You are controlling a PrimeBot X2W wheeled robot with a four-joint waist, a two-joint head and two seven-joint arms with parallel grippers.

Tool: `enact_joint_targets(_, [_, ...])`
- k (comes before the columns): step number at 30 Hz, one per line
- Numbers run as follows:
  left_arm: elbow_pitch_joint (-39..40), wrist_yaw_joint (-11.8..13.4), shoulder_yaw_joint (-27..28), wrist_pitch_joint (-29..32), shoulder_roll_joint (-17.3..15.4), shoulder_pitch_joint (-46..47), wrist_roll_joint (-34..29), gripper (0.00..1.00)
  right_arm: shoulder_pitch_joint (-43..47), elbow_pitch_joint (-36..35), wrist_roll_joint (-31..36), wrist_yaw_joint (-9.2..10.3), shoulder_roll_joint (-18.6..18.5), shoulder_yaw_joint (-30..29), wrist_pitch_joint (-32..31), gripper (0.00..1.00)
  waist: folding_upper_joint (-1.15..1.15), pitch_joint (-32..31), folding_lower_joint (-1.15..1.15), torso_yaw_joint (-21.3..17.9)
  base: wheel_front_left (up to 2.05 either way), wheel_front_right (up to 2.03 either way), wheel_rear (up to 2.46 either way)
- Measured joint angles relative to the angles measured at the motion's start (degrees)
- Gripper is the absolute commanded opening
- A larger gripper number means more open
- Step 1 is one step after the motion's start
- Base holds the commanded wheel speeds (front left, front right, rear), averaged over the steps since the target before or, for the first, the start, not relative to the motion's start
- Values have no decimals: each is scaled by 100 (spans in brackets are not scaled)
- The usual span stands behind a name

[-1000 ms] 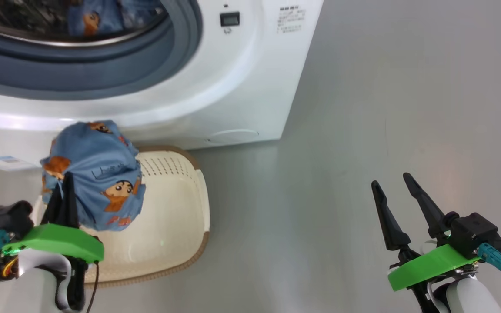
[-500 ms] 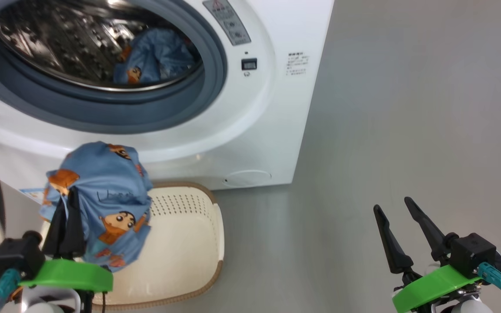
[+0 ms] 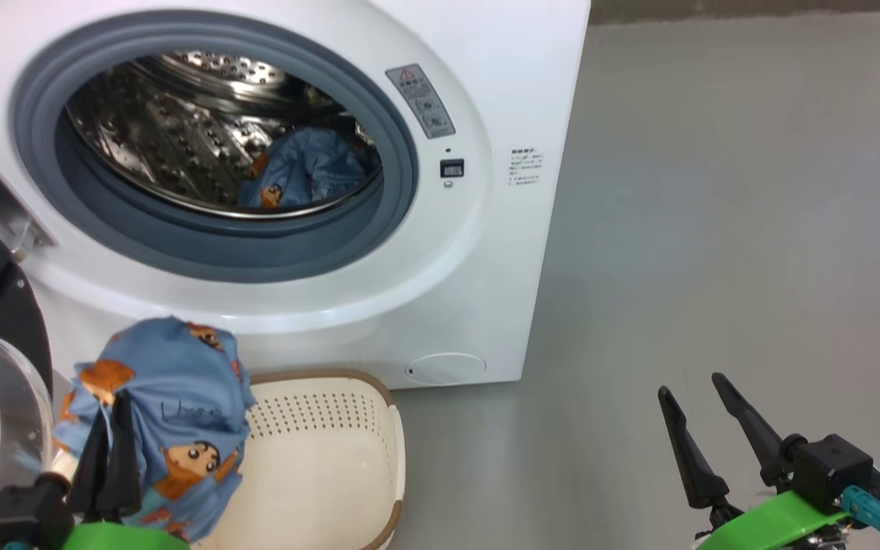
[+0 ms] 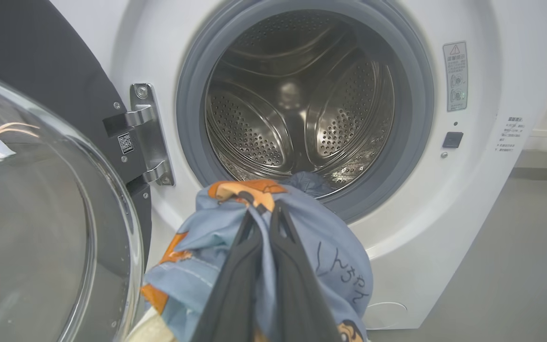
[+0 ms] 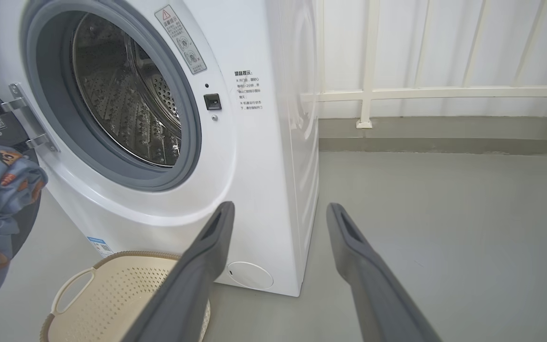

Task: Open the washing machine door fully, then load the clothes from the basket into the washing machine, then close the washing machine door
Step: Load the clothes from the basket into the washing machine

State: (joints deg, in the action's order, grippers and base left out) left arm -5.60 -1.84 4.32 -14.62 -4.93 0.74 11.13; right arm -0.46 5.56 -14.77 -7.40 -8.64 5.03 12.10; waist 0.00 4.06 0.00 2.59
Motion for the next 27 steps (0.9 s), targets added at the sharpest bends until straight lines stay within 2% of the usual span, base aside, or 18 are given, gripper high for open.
enact_joint_targets(10, [108, 77, 1, 0, 30, -355, 12, 0, 183, -100, 0, 0, 8, -33, -54, 100, 0, -224, 0, -57, 0, 0, 0])
enact_joint_targets(27, [88, 92, -8, 0, 36, -359, 25, 0, 192, -175, 8, 0, 24, -100, -91, 100, 0, -119, 0, -66, 0, 0, 0])
